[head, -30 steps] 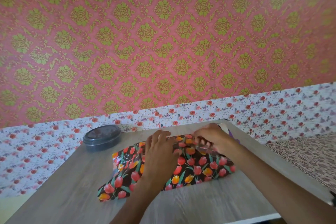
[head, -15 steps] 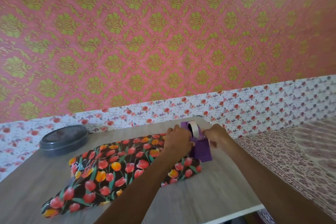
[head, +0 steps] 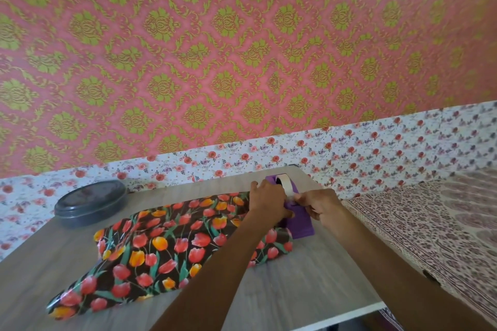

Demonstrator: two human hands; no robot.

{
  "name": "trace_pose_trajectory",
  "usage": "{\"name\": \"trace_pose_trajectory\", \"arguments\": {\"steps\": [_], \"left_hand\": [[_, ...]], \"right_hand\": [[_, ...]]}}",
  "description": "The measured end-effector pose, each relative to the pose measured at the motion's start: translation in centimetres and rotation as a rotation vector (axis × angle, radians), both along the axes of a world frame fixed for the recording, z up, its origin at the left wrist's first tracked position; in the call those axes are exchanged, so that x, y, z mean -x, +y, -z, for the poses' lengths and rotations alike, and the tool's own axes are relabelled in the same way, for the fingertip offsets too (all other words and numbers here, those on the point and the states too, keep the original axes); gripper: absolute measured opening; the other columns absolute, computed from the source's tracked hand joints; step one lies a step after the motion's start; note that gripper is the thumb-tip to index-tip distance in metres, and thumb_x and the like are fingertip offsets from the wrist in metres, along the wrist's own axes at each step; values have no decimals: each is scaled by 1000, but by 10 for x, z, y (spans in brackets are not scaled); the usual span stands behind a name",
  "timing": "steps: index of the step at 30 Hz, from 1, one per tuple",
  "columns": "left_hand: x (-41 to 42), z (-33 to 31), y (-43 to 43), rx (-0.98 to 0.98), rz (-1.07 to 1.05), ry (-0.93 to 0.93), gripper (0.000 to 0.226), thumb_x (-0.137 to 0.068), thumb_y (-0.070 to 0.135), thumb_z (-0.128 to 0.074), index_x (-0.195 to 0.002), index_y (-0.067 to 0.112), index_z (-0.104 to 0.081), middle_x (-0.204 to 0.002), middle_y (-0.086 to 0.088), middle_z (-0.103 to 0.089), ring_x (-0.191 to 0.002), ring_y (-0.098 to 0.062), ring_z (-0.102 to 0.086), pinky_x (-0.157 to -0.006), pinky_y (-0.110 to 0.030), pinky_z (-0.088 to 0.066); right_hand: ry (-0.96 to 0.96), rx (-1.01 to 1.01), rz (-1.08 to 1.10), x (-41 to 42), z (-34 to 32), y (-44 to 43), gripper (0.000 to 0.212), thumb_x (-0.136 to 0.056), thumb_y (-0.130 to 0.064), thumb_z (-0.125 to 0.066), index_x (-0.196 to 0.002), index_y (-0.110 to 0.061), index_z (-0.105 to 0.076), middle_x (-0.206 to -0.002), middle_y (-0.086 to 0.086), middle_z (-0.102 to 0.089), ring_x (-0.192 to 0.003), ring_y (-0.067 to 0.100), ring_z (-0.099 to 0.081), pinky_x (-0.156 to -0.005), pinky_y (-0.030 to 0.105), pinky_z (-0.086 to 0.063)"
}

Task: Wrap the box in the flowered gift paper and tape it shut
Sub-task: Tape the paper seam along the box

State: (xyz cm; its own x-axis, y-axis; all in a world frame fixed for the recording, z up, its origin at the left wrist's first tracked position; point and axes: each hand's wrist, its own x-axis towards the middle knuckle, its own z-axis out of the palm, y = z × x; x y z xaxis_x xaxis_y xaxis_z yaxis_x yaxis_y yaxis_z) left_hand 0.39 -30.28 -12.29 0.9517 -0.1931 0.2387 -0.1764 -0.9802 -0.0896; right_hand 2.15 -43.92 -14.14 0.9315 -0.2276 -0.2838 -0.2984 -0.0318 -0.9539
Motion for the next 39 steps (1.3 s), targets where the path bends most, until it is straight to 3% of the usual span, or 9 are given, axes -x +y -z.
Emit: {"name": "trace_pose_trajectory", "arguments": {"steps": [6,14,18,21,25,28,30,35,39], "left_hand": [[-4,4,1,25,-3,-8,51,-76,60,-70,-109,21,-69,-109,-5,-64,-112,-24,-53,-105,-45,-30],[-6,4,1,82,32,2,41,-75,57,-74,-99,24,-73,-102,1,-69,-109,-20,-57,-109,-46,-24],[-2,1,0,79,36,14,40,-76,56,-73,-97,23,-75,-98,1,-69,-108,-20,-57,-113,-48,-18],[1,1,1,60,44,14,38,-78,56,-71,-97,23,-74,-96,1,-69,-106,-20,-58,-112,-49,-17],[12,-9,9,143,121,4,31,-88,44,-62,-111,24,-70,-111,-2,-67,-112,-21,-57,-111,-47,-27],[31,-32,34,487,171,-37,23,-94,22,-54,-111,24,-68,-112,3,-68,-91,-14,-64,-86,-33,-51],[46,-43,62,598,160,-66,19,-96,17,-51,-100,25,-68,-103,7,-68,-80,-4,-62,-72,-23,-50],[79,-36,141,550,15,-94,24,-91,10,-54,-82,30,-63,-90,13,-65,-84,-5,-61,-74,-21,-51],[97,-27,186,572,-87,-129,28,-86,5,-55,-80,29,-68,-82,18,-64,-80,0,-60,-60,-10,-40]], "right_hand": [[-101,-56,11,14,-11,1,15,-78,-2,-79,-87,5,-68,-85,16,-68,-68,18,-62,-57,26,-56],[-94,340,18,20,10,-1,22,-72,-18,-84,-70,-2,-70,-73,12,-72,-62,22,-70,-57,33,-60],[-266,741,-37,29,11,-2,25,-75,-14,-71,-55,-4,-59,-50,3,-52,-46,18,-50,-41,20,-32],[-367,861,-66,40,17,-9,34,-81,-13,-69,-49,-11,-56,-49,2,-52,-47,15,-48,-45,20,-30],[-496,637,-79,56,6,-13,15,-84,-18,-76,-69,-14,-75,-62,-5,-70,-57,9,-65,-61,23,-52],[-482,262,-231,78,-18,-6,7,-84,-10,-75,-77,-11,-76,-65,2,-72,-52,10,-61,-53,22,-51],[-427,101,-310,92,-33,3,8,-82,-4,-74,-83,-10,-78,-74,10,-74,-55,11,-59,-52,21,-48],[-412,30,-490,112,-53,45,21,-82,-1,-74,-100,-11,-77,-82,12,-75,-61,14,-60,-55,20,-51],[-397,62,-590,113,-62,91,55,-81,0,-76,-132,-14,-59,-83,18,-74,-58,15,-59,-54,22,-51]]}}
